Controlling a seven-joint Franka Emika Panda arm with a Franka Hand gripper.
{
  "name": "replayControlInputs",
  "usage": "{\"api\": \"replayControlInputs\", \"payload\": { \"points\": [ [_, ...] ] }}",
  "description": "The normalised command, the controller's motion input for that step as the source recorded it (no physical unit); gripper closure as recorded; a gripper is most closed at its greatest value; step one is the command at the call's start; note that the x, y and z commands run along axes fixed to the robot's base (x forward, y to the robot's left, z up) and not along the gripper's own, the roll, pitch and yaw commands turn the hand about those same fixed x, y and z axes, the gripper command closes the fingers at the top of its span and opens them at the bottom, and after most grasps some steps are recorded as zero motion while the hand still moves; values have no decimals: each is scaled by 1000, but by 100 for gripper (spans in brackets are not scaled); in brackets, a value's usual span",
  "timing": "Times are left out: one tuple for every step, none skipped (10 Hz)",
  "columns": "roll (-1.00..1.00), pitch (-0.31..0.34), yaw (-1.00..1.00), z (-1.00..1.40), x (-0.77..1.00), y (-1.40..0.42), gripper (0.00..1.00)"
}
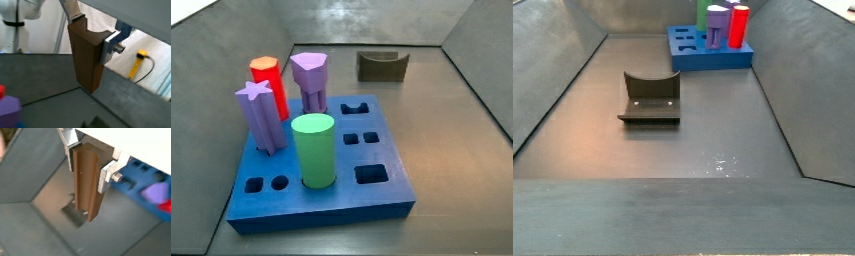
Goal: Pick up the arch object. Move up. Place the arch object on the fixture. Regrasp the arch object. Move to above the board. Insert the arch object.
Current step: Move to above the board.
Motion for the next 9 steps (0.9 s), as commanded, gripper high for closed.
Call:
{"api": "replayControlInputs", "payload": {
  "points": [
    [-1000, -218, -31, -139, -1000, -845, 100],
    [-1000, -259, -27, -122, -959, -661, 100],
    [-1000, -276, -27, -93, -814, -486, 100],
    [-1000, -339, -28, -33, -487, -122, 100],
    [-1000, -361, -33, -18, -386, -14, 100],
    [-1000, -401, -36, -11, -295, 86, 100],
    [-1000, -458, -40, -6, -276, 103, 100],
    [-893, -498, -33, 5, -269, 128, 100],
    [-722, -462, -23, 7, -269, 134, 100]
  ]
}}
